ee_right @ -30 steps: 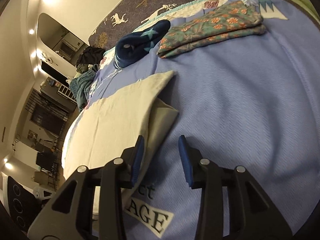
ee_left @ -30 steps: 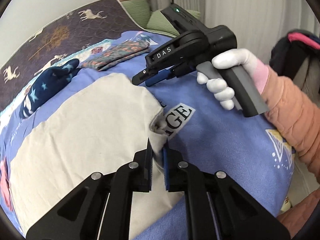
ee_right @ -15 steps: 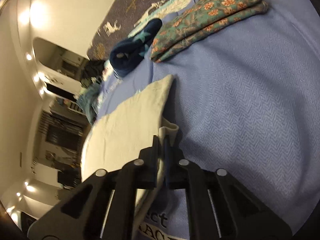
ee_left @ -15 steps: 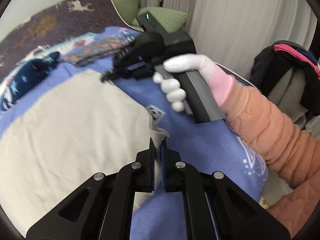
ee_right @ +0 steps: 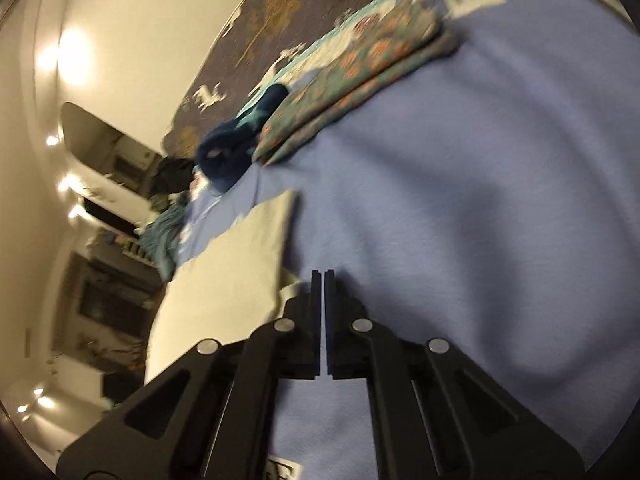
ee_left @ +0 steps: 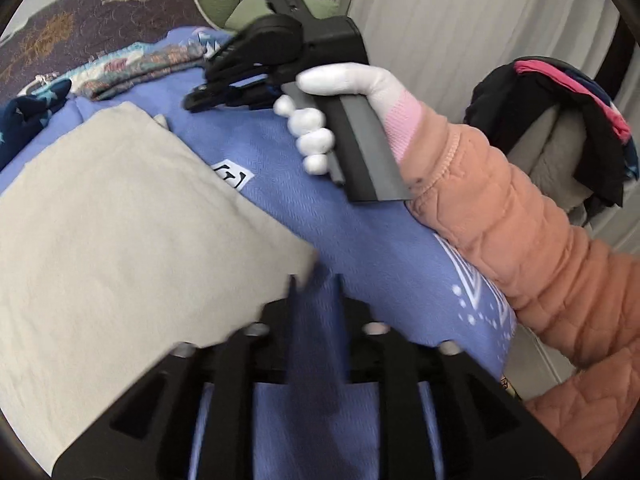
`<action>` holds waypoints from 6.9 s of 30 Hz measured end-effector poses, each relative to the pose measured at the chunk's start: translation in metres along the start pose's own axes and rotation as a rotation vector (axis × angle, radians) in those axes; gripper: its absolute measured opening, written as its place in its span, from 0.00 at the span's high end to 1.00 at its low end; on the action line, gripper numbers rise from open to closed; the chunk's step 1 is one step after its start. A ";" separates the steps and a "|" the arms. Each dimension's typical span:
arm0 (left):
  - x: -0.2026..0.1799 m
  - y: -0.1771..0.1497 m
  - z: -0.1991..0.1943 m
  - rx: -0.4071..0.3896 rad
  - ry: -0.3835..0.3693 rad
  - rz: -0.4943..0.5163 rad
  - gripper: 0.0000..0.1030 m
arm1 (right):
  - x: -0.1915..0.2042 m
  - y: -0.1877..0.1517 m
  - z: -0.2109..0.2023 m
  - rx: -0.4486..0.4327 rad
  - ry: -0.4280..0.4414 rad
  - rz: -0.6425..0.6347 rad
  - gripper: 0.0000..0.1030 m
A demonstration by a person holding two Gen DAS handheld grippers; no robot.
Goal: Fold small clothes
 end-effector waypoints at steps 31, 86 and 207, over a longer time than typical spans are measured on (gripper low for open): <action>0.271 -0.256 -0.319 -0.435 0.638 -0.754 0.49 | 0.349 -0.338 0.052 0.213 0.032 -1.212 0.51; 0.410 -0.128 -0.194 -0.406 -0.124 -0.840 0.73 | 0.388 -0.379 0.139 -0.017 -0.322 -1.507 0.50; 0.070 -0.037 -0.087 -0.040 0.294 0.018 0.37 | 0.065 -0.149 -0.105 -0.180 0.081 0.054 0.97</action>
Point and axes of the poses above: each gripper's, at about its wrist camera, not at the fingertips, and z roughly the way its jaws point, x to its left, y to its top, the point moved 7 cm from there along z, roughly the way its jaws point, and after that the axes turned 5 degrees about -x, right-handed, at the moved point
